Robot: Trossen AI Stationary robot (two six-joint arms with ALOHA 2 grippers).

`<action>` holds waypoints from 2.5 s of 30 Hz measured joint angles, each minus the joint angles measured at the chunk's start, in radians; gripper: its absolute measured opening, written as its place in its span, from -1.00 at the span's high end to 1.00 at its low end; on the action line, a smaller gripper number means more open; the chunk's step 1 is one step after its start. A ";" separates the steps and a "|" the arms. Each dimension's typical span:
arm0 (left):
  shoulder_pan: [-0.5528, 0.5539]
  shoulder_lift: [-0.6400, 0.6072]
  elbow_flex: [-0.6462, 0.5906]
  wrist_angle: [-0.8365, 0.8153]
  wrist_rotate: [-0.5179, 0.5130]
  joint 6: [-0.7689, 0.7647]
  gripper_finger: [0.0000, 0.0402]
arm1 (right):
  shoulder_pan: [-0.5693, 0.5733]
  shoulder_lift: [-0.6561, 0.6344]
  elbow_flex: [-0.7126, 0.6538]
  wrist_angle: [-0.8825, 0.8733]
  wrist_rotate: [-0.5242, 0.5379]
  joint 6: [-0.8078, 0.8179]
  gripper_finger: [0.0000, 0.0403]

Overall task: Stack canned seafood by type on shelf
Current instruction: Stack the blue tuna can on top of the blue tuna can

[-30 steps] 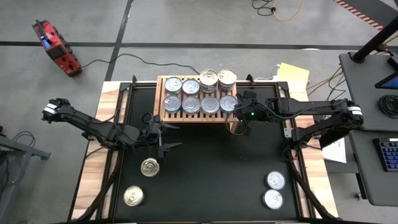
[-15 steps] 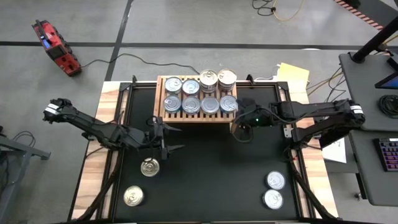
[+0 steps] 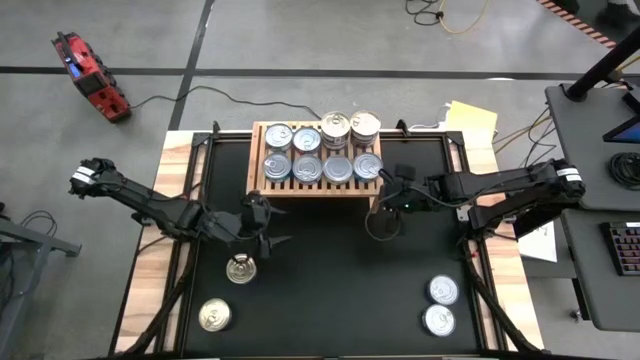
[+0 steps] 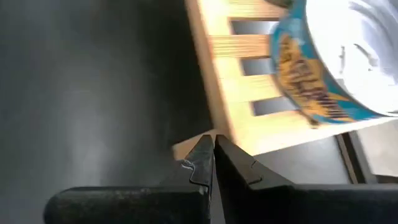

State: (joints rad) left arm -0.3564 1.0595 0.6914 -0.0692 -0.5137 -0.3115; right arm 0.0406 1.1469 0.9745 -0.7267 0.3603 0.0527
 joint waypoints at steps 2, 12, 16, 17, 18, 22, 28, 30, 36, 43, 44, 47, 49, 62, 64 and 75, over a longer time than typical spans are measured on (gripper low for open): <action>0.000 0.000 0.000 -0.038 -0.001 -0.022 -0.54 | 0.000 0.000 0.000 0.000 0.021 -0.002 0.96; 0.000 0.007 0.000 -0.070 -0.001 -0.053 -0.54 | -0.028 0.000 -0.001 -0.002 0.054 -0.020 0.96; 0.000 0.007 0.000 -0.076 -0.001 -0.053 -0.54 | -0.028 0.000 -0.002 -0.002 0.085 -0.027 0.96; 0.000 0.007 0.000 -0.081 -0.001 -0.053 -0.54 | -0.028 0.000 -0.002 -0.002 0.086 -0.027 0.96; 0.000 0.007 0.000 -0.084 -0.001 -0.053 -0.54 | -0.028 0.000 -0.002 -0.001 0.086 -0.027 0.96; 0.000 0.007 0.000 -0.119 -0.007 -0.059 -0.54 | -0.027 0.000 -0.001 -0.001 0.074 -0.015 0.96; 0.000 0.007 0.000 -0.176 -0.053 -0.103 -0.54 | -0.007 0.000 0.004 0.000 -0.053 0.060 0.96; -0.001 0.008 0.000 -0.172 -0.053 -0.108 -0.54 | 0.018 0.000 0.003 0.000 -0.074 0.083 0.96; -0.016 0.076 0.000 -0.031 -0.046 -0.114 -0.54 | 0.133 -0.001 0.002 0.004 -0.096 0.172 0.95; -0.057 0.261 0.000 0.284 -0.017 -0.010 -0.54 | 0.294 0.000 0.002 0.004 -0.102 0.330 0.95; -0.061 0.280 0.000 0.308 -0.017 -0.001 -0.54 | 0.317 0.000 0.002 0.004 -0.109 0.363 0.95; -0.069 0.318 0.000 0.338 -0.017 0.017 -0.54 | 0.374 0.000 0.002 0.003 -0.148 0.491 0.95; -0.075 0.331 0.000 0.341 -0.018 0.025 -0.54 | 0.409 0.000 -0.001 0.003 -0.168 0.606 0.95; -0.146 0.296 0.000 0.276 -0.015 0.047 -0.54 | 0.628 0.001 -0.118 -0.004 -0.325 1.383 0.95; -0.152 0.269 0.001 0.221 -0.014 0.042 -0.54 | 0.668 0.001 -0.139 -0.002 -0.338 1.494 0.95; -0.151 0.225 0.015 0.113 -0.024 0.014 -0.54 | 0.826 0.001 -0.185 -0.205 -0.344 1.943 0.95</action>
State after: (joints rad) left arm -0.5076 1.2844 0.7063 0.0437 -0.5377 -0.2974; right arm 0.8663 1.1481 0.7895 -0.9312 0.0163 1.9961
